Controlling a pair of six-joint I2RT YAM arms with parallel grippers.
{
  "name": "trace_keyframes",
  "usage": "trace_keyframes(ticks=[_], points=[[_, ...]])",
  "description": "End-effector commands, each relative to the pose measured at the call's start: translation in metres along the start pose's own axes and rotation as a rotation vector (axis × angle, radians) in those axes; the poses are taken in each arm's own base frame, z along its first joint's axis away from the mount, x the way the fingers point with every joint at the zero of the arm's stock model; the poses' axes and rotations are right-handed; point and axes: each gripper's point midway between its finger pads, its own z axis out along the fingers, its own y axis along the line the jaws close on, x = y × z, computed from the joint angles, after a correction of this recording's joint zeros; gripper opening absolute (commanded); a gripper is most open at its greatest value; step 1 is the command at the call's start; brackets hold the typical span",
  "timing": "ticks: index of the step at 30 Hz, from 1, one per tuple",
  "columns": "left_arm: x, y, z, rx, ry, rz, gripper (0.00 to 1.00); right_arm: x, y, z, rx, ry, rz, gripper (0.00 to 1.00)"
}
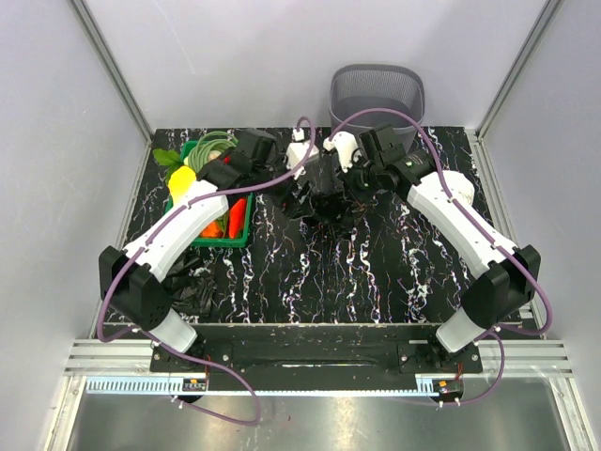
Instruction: Put the trash bags into the trash bin
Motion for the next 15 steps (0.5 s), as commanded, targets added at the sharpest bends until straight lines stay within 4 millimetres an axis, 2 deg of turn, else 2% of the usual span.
trace_keyframes(ticks=[1, 4, 8, 12, 15], points=[[-0.039, 0.014, -0.03, -0.034, -0.164, -0.085, 0.92, -0.021, -0.012, -0.009, 0.09, -0.065, 0.029, 0.0], [-0.045, 0.015, -0.034, -0.018, -0.189, -0.131, 0.98, -0.024, -0.013, -0.01, 0.092, -0.078, 0.048, 0.0], [-0.047, 0.012, -0.028, 0.015, -0.198, -0.168, 0.99, -0.022, -0.01, -0.007, 0.079, -0.069, 0.058, 0.0], [-0.043, 0.002, -0.014, 0.065, -0.187, -0.171, 0.99, -0.022, -0.01, -0.004, 0.072, -0.062, 0.068, 0.0], [-0.037, -0.001, -0.002, 0.036, -0.167, -0.117, 0.99, -0.023, -0.008, -0.003, 0.062, -0.06, 0.071, 0.0]])
